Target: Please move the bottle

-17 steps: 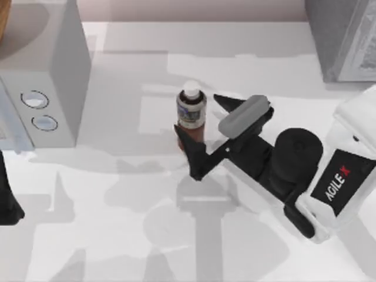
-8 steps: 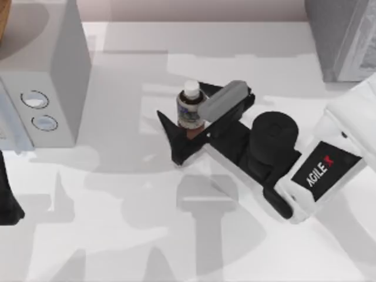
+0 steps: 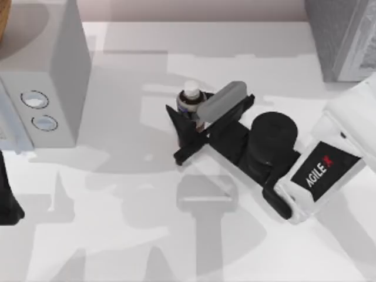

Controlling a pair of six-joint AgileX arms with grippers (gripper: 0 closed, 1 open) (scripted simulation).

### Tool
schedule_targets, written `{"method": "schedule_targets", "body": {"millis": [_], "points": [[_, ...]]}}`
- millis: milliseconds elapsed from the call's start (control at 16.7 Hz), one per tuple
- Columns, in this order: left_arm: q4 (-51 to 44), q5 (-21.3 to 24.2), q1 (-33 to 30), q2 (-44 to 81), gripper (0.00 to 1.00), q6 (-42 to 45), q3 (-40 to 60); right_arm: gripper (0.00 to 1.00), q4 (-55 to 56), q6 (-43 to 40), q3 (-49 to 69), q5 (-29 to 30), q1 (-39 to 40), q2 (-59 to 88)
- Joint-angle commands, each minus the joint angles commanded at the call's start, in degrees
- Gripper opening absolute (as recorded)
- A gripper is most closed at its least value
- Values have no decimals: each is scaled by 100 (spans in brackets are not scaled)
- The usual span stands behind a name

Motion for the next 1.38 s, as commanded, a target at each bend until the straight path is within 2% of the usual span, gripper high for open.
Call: {"method": "schedule_targets", "body": {"millis": [300, 360, 900, 1020, 1200, 1380], "points": [[0, 0, 0, 0, 100, 0, 0, 2, 0, 0, 0, 0, 0, 0], [0, 0, 0, 0, 100, 0, 0, 0, 0, 0, 0, 0, 0, 0], [0, 0, 0, 0, 100, 0, 0, 0, 5, 10, -10, -15, -23, -11], [0, 0, 0, 0, 100, 0, 0, 0, 69, 16, -76, -205, -204, -50], [0, 0, 0, 0, 100, 0, 0, 0, 212, 37, -366, -940, -930, -225], [0, 0, 0, 0, 100, 0, 0, 0, 353, 59, -834, -2158, -2166, -518]]}}
